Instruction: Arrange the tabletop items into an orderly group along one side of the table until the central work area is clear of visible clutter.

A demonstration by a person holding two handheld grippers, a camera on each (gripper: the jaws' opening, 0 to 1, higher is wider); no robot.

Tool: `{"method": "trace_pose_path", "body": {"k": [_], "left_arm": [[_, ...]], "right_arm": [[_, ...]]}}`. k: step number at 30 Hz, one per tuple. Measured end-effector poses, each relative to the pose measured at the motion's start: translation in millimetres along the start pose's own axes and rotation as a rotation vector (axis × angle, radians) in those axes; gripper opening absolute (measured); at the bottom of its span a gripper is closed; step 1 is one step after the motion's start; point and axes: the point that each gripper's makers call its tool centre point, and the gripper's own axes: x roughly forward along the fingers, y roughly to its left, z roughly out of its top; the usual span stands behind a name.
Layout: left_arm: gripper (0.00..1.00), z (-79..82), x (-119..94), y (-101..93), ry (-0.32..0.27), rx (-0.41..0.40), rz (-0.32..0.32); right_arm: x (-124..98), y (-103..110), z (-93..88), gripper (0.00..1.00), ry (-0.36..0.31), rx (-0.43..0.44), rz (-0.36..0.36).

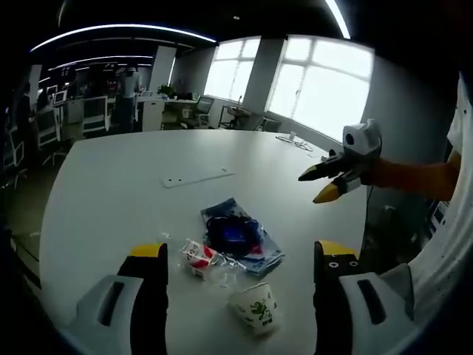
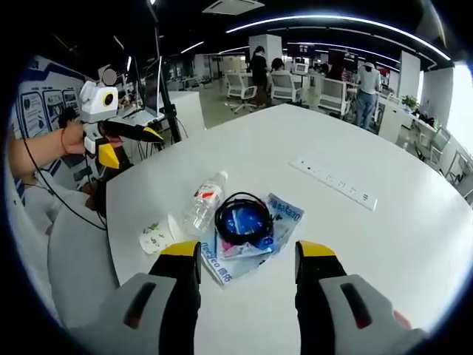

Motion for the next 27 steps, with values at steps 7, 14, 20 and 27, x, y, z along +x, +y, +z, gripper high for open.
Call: {"method": "trace_pose_path", "body": {"k": [7, 14, 20, 27], "left_arm": [[0.83, 0.2, 9.5, 4.8, 0.007, 0.004, -0.005], [0.82, -0.9, 19.8, 6.9, 0.012, 0.002, -0.007], [0.81, 0.4, 28.4, 10.6, 0.013, 0.005, -0.012], [0.81, 1.1, 36.6, 14.6, 0.016, 0.002, -0.016]], "right_arm": [[11.2, -3.3, 0.9, 0.49, 0.007, 0.007, -0.004], [21.4, -7.4, -1.8, 0.47, 0.017, 0.023, -0.005], [32.3, -9.9, -0.8, 0.46, 0.027, 0.031, -0.006], [43.3, -12.7, -0.3, 0.45, 0.035, 0.048, -0.006]]}}
